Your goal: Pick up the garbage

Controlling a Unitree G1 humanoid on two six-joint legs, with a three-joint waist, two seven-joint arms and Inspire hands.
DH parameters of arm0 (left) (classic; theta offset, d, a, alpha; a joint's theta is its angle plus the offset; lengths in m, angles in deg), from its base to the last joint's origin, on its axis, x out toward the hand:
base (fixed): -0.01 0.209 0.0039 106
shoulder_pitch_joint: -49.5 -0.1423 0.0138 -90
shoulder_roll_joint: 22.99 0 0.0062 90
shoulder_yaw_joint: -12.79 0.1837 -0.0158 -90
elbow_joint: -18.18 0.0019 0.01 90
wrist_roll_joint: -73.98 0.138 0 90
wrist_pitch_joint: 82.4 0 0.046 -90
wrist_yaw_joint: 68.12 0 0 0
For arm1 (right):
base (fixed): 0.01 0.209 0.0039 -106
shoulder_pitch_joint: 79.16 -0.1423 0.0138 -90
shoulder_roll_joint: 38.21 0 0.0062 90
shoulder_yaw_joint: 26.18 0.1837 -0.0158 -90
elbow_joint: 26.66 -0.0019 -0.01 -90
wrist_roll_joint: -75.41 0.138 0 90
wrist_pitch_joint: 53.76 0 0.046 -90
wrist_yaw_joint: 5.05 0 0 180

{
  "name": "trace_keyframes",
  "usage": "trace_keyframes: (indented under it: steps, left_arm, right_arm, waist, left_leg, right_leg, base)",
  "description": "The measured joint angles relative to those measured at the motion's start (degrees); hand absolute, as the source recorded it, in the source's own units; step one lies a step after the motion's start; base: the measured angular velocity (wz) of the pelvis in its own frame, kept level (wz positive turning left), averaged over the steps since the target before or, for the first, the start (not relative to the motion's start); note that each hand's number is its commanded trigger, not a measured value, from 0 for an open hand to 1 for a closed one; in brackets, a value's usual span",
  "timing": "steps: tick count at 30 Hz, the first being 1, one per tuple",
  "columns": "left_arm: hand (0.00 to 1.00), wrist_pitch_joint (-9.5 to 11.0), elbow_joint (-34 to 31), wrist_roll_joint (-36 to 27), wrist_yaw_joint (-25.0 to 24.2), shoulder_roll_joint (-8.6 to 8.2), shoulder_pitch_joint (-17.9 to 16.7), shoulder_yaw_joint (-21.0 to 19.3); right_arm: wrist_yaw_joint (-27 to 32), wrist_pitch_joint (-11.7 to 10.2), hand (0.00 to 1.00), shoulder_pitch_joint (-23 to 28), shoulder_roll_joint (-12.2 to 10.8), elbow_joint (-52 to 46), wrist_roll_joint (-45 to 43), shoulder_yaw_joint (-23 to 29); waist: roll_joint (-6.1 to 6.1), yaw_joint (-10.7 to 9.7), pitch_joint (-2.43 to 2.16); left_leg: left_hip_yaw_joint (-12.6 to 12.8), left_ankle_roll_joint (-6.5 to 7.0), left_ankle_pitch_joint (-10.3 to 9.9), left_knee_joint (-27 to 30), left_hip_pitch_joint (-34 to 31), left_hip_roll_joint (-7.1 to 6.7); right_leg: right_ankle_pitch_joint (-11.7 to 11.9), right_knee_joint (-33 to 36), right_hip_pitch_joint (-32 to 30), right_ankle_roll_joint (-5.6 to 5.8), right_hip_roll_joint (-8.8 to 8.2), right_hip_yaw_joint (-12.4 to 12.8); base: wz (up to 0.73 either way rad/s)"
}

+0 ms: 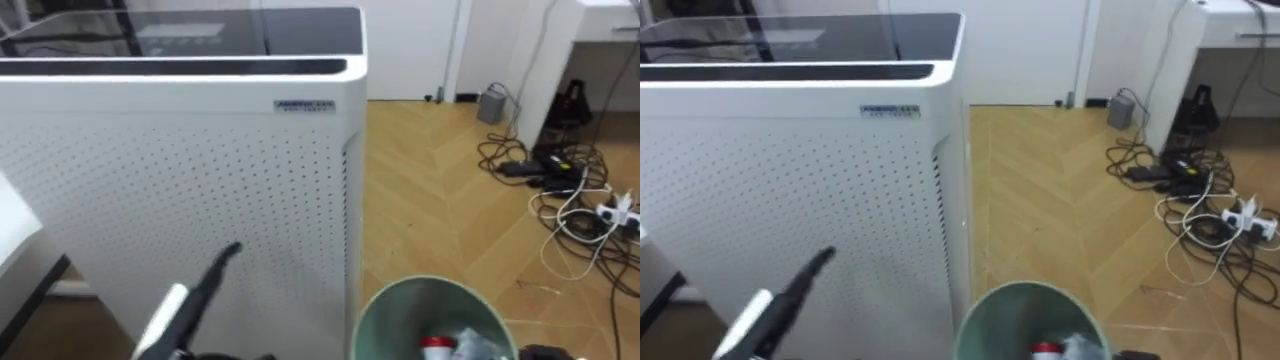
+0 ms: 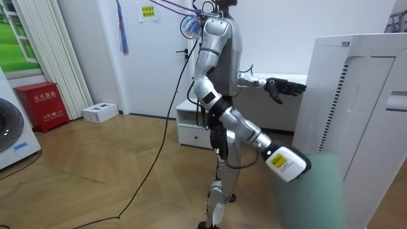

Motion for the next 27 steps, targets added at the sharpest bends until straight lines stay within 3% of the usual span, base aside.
trace_keyframes:
  steps: [4,5,10,14,18,27]
  left_arm:
    - [0.0,0.1,4.8,-0.1,4.3,-0.83,-1.5,-2.7]
    - [0.0,0.1,6.9,-0.1,5.9,-1.05,-1.9,-3.5]
    - [0.0,0.3,13.7,-0.1,11.5,-1.24,-2.8,-3.7]
    - [0.0,0.3,19.4,-0.1,14.9,-3.15,-4.4,-4.0]
    - [0.0,0.1,25.3,-0.4,15.2,-3.5,-4.8,-3.3]
    - [0.0,-2.7,40.9,-0.9,13.3,-4.74,-3.6,-2.9]
  right_arm:
    - [5.5,-0.6,1.0,1.7,-1.3,5.3,0.4,3.1]
    - [6.5,-0.8,1.0,2.1,-1.4,6.5,1.0,3.8]
    - [10.7,-2.2,1.0,4.5,-3.2,11.9,6.2,4.9]
    - [10.5,-2.7,1.0,6.6,-4.8,17.7,8.5,5.0]
    - [8.3,-2.8,1.0,6.2,-5.2,25.4,9.5,4.9]
    - [1.8,-0.5,1.0,4.1,-6.8,39.6,14.0,5.4]
  waist:
    - [-0.1,0.0,0.19]
    - [0.05,0.0,0.06]
    - [0.07,-0.3,0.08]
    - [0.22,-0.5,0.06]
    - [0.09,-0.7,0.13]
    - [-1.05,-1.9,0.3]
  left_leg:
    - [-0.3,-0.13,-0.1,-0.7,0.5,0.01]
    - [-0.3,-0.19,-0.1,-1.1,0.9,0.04]
    - [-0.3,-0.48,-0.3,-1.7,1.7,0.19]
    - [-0.1,-0.56,-0.5,-1.9,2.0,0.2]
    - [-0.1,-0.56,-0.5,-2.6,2.9,0.21]
    - [-0.4,-0.59,-0.5,-2.7,3.1,0.18]
  right_leg:
    - [0.0,-1.0,0.9,0.0,0.18,-0.3]
    - [0.0,-1.7,1.4,0.0,0.28,-0.2]
    - [0.0,-2.1,2.0,-0.01,0.53,0.0]
    - [0.0,-2.6,2.3,0.0,0.61,0.2]
    - [-0.2,-2.6,2.9,0.0,0.63,0.2]
    - [-0.4,-2.8,3.4,0.03,0.67,0.2]
  base:
    - [0.04]
    - [-0.03]
    - [-0.02]
    - [-0.03]
    - [-0.01]
    - [0.0]
